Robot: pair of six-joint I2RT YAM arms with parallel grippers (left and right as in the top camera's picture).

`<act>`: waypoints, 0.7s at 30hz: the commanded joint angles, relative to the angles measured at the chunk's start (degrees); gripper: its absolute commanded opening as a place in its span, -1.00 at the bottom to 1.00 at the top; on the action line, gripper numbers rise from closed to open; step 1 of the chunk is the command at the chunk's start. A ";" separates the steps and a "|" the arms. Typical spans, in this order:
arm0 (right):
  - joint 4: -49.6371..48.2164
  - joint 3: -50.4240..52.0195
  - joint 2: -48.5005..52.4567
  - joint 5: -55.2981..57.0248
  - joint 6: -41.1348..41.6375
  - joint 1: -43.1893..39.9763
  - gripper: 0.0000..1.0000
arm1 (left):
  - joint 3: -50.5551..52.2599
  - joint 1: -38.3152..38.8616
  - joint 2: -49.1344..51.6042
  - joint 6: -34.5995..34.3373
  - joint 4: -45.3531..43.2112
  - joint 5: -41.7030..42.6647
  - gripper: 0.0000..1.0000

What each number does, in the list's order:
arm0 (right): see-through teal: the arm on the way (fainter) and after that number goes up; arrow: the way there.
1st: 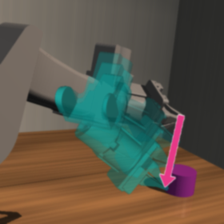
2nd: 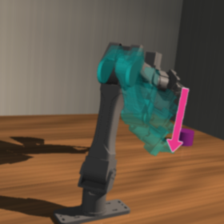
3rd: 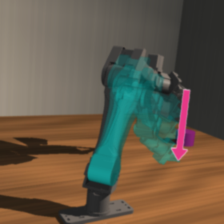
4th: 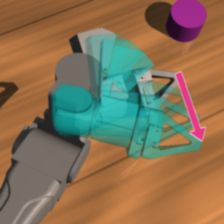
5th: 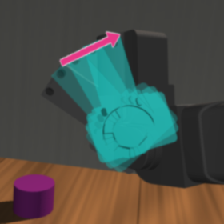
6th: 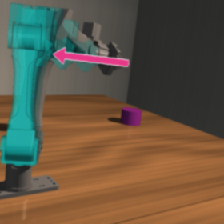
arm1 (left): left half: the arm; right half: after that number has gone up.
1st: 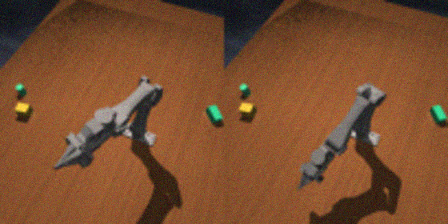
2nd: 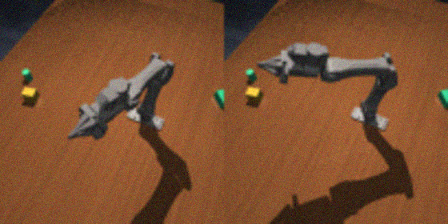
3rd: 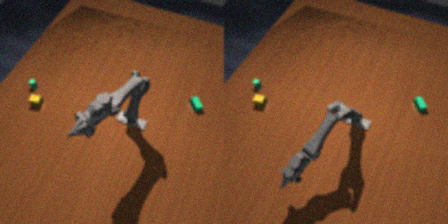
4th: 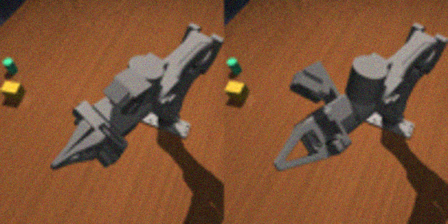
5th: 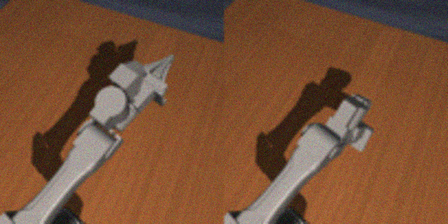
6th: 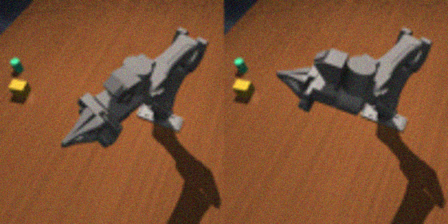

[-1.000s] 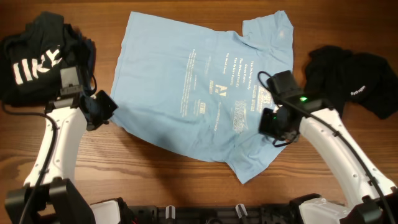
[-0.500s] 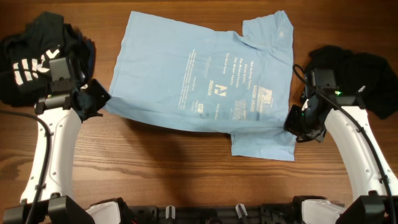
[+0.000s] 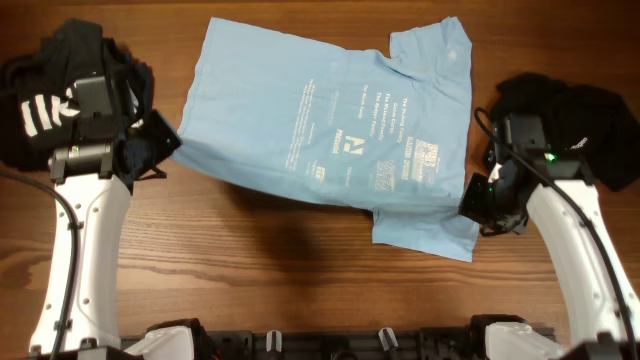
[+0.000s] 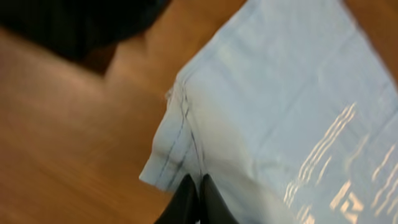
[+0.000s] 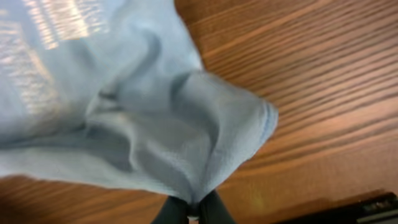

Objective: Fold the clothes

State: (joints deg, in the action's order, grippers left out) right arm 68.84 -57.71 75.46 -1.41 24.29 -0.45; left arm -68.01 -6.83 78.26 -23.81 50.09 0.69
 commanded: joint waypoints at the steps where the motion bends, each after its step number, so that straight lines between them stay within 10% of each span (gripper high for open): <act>1: 1.90 -2.10 -5.77 -1.64 -0.79 -0.39 -0.92 | -0.96 0.72 -3.45 1.09 5.31 -1.73 -0.92; 21: -3.39 -2.29 -8.22 -3.10 0.28 -0.39 -0.92 | -0.94 0.72 -10.12 -1.05 11.67 -6.84 -0.92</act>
State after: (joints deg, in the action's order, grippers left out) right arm 68.77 -58.57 65.43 -4.69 24.16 -0.49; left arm -68.01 -6.24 65.78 -24.29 64.58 -3.66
